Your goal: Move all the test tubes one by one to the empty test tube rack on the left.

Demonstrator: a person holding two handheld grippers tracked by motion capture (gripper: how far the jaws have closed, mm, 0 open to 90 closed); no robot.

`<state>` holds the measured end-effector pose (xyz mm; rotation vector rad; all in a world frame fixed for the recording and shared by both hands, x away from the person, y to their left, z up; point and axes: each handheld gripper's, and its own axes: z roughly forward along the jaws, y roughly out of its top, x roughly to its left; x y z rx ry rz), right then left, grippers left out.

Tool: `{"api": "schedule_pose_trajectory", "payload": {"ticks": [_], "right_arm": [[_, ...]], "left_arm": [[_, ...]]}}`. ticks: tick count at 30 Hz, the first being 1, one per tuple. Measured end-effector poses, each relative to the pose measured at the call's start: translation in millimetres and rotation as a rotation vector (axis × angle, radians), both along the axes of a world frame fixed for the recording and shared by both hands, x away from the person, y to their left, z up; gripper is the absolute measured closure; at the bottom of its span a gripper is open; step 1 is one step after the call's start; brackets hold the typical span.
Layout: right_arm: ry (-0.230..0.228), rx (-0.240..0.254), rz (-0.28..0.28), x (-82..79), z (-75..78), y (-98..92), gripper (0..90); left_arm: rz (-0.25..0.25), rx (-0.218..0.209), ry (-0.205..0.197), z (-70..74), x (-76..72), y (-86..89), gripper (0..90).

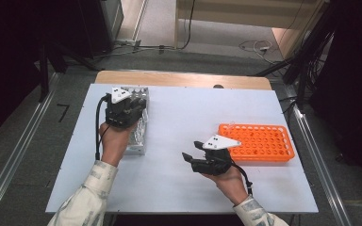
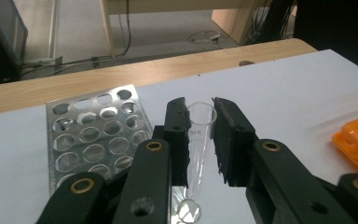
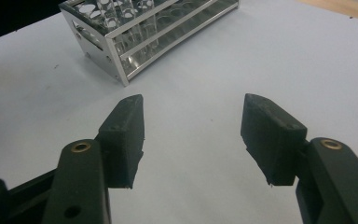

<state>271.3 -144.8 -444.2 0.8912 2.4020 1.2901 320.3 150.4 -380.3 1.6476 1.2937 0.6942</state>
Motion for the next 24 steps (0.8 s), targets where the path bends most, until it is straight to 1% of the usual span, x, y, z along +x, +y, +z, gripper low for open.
{"api": "schedule_pose_trajectory", "payload": {"ticks": [4, 7, 12, 16, 24], "right_arm": [[0.005, 0.0, -0.004, -0.1, -0.1, -0.3, 38.3], [0.003, 0.001, -0.004, -0.4, 0.0, -0.2, 38.3], [0.006, 0.0, -0.005, -0.6, -0.2, 0.1, 38.3], [0.01, 0.002, -0.008, -0.8, -0.1, -0.3, 38.3], [0.008, -0.003, -0.003, -0.8, -1.0, -0.2, 38.4]], "left_arm": [[0.014, 0.018, 0.003, -1.1, -0.2, 4.0, 75.1], [0.024, 0.022, 0.006, -2.7, -0.1, 5.9, 75.1], [0.033, 0.037, 0.01, -6.1, 0.5, 5.3, 75.1], [0.036, 0.057, 0.019, -12.4, 0.7, 3.2, 75.0], [0.026, 0.085, 0.057, -26.9, 0.7, 0.0, 74.9]]}}
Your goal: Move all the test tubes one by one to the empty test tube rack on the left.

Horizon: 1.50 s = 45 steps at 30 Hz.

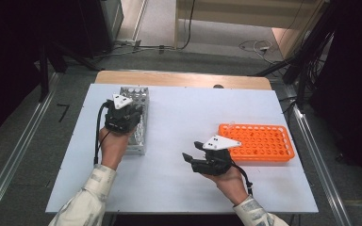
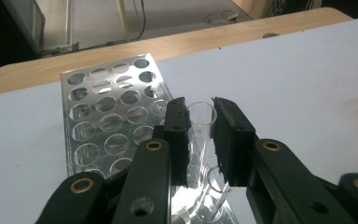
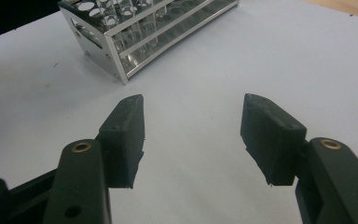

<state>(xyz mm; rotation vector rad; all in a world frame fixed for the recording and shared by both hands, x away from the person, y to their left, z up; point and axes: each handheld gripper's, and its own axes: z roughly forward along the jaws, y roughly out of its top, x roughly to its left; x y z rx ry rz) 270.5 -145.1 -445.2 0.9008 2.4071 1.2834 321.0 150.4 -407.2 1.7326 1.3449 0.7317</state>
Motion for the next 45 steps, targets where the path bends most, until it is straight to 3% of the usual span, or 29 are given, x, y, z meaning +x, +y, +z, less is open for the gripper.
{"api": "schedule_pose_trajectory", "payload": {"ticks": [9, 19, 24, 33, 38, 45], "right_arm": [[0.003, -0.005, 0.001, 0.1, -1.3, 0.4, 38.4], [0.003, 0.002, -0.001, 0.1, -0.7, -0.5, 38.3], [0.003, 0.002, -0.005, -0.4, 0.4, -2.7, 38.3], [-0.001, 0.009, -0.043, 1.7, 2.5, -20.5, 37.2], [-0.005, 0.016, -0.077, 3.1, 4.7, -33.8, 36.8], [-0.011, 0.018, -0.127, 5.0, 6.3, -55.1, 36.5]], "left_arm": [[-0.009, 0.014, 0.04, -9.7, 0.0, -1.0, 74.0], [-0.018, -0.03, 0.029, -6.7, -2.2, 0.6, 69.9], [-0.046, -0.095, 0.013, -1.5, -8.1, 1.0, 57.1], [-0.125, -0.139, -0.023, 6.0, -32.9, -16.6, 31.2], [-0.166, -0.144, -0.034, 4.3, -46.3, -28.0, 27.7], [-0.182, -0.156, -0.037, 0.4, -55.5, -33.1, 25.7]]}}
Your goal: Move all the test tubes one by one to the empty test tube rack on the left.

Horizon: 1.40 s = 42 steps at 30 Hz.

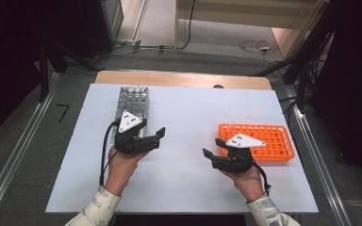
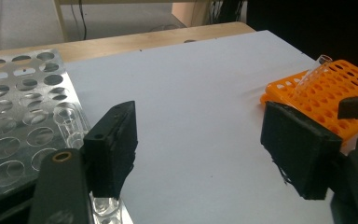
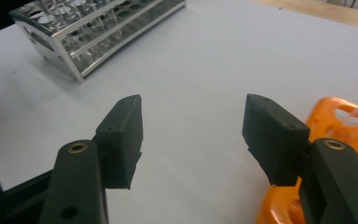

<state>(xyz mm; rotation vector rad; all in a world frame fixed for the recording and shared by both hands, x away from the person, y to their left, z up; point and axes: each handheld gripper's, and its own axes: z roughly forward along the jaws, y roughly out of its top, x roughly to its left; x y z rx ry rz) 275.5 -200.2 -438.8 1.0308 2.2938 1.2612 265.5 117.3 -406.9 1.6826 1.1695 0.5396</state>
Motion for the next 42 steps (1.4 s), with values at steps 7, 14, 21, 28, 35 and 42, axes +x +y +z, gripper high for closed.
{"api": "schedule_pose_trajectory", "payload": {"ticks": [7, 14, 21, 28, 35, 42], "right_arm": [[-0.013, -0.005, -0.069, 5.0, -0.9, -22.3, 36.5], [-0.026, -0.009, -0.125, 11.6, -1.8, -36.9, 36.5], [-0.024, -0.017, -0.187, 21.0, -7.5, -46.6, 36.8], [-0.035, -0.036, -0.228, 32.5, -14.9, -46.4, 38.8], [-0.018, -0.033, -0.258, 46.6, -21.9, -40.1, 41.6], [-0.004, -0.037, -0.269, 56.5, -27.7, -36.1, 50.1]], "left_arm": [[-0.014, -0.01, 0.016, -7.7, -3.7, -3.8, 25.5], [-0.015, -0.005, 0.023, -11.1, -4.6, -5.2, 25.2], [-0.024, 0.0, 0.025, -12.6, -4.9, -8.9, 25.3], [-0.033, 0.011, 0.029, -13.3, -4.9, -11.8, 23.2], [-0.028, 0.024, 0.03, -14.0, -4.9, -14.5, 18.5], [-0.033, 0.022, 0.032, -14.8, -4.2, -15.0, 18.5]]}}
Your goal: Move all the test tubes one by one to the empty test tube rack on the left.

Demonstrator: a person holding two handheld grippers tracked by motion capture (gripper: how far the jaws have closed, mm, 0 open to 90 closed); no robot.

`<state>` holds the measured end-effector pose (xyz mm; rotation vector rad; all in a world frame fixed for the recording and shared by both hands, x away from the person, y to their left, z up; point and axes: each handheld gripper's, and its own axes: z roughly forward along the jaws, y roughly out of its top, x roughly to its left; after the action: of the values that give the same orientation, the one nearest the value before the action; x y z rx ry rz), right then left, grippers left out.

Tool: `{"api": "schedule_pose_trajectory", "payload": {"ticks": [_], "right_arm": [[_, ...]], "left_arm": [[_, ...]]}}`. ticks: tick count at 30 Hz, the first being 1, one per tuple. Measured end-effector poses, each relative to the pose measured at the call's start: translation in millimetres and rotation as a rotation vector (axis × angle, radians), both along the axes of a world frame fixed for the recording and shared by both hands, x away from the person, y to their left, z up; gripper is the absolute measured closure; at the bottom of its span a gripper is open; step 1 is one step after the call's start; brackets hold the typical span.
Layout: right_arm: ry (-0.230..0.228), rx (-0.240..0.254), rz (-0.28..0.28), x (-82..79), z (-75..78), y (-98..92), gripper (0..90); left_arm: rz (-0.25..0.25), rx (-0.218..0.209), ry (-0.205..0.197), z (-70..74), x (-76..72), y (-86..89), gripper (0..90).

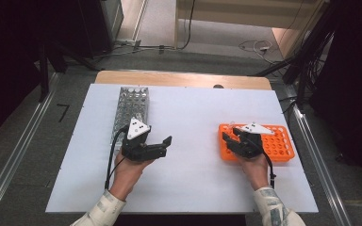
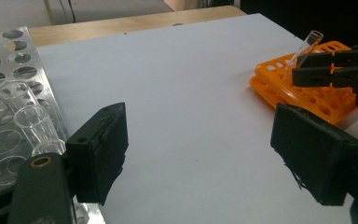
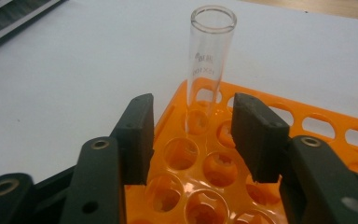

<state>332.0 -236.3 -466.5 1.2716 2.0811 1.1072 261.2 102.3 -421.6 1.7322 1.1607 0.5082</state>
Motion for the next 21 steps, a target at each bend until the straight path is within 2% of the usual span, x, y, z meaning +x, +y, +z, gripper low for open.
{"api": "schedule_pose_trajectory", "payload": {"ticks": [14, 16, 21], "right_arm": [[0.036, -0.002, -0.024, 10.7, -2.4, 4.5, 68.3], [0.032, -0.007, -0.026, 10.7, -2.6, 4.9, 72.3], [0.01, 0.004, -0.024, 8.4, 1.0, 4.9, 72.9]], "left_arm": [[-0.01, 0.01, 0.008, -1.7, 0.7, -1.0, 18.5], [-0.013, 0.01, 0.009, -2.3, 0.8, -1.7, 18.5], [-0.012, 0.007, 0.007, -2.1, 0.3, -2.0, 18.5]]}}
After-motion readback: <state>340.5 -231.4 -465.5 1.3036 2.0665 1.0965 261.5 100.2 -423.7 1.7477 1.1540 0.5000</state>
